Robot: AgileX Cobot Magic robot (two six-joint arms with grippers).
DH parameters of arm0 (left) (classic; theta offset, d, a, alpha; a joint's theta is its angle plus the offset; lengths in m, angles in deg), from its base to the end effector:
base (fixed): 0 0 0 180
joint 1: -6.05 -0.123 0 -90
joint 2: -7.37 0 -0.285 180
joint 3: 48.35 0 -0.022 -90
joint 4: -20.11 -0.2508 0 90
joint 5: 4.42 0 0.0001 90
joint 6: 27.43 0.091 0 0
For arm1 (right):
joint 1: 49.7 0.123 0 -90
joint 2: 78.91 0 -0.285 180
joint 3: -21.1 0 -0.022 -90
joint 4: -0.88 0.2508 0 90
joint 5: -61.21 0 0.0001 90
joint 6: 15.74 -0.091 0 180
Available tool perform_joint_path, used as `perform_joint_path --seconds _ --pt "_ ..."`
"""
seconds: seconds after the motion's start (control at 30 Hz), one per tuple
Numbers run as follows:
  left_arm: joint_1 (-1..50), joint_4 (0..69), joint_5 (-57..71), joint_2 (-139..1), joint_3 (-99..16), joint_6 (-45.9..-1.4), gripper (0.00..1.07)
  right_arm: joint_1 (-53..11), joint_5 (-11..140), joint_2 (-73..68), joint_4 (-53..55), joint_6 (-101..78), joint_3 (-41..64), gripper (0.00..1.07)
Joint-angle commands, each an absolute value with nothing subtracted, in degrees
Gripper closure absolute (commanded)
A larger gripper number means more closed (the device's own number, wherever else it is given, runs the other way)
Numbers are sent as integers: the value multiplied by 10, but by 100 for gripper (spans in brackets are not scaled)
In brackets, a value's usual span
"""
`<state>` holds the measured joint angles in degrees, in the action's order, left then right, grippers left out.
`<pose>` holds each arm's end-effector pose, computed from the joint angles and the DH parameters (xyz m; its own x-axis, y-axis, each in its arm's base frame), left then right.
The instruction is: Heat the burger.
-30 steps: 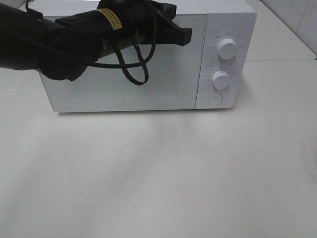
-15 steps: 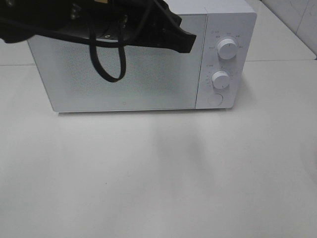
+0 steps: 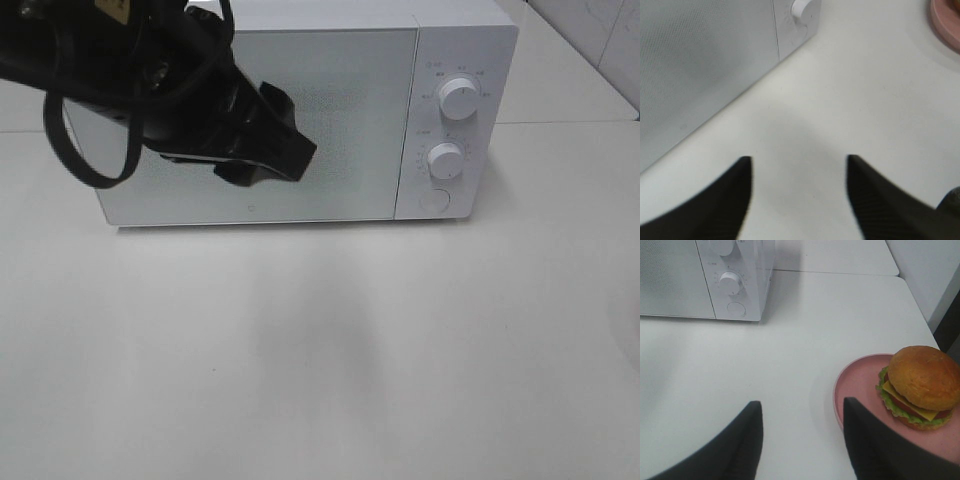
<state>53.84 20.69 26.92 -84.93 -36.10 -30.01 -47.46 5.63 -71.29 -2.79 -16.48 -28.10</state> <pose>0.2166 -0.2396 0.3007 -0.5216 0.4951 -0.6948 0.7162 0.6967 -0.0411 -0.0004 -0.0048 0.2818 -0.3800 -0.0382 -0.9242 0.0009 0.9991 -0.0416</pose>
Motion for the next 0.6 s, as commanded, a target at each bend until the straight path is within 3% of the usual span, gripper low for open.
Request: perform_joint_path --seconds 0.03,0.37,0.6 --pt "541 215 330 -834 -367 -338 5 -475 61 -729 -27 -167 -281 56" --pt "531 211 411 -810 -367 -353 5 -475 61 -729 -27 -167 -281 56" --pt "453 209 494 -781 -367 -352 5 -475 61 -729 -27 -167 -281 56"
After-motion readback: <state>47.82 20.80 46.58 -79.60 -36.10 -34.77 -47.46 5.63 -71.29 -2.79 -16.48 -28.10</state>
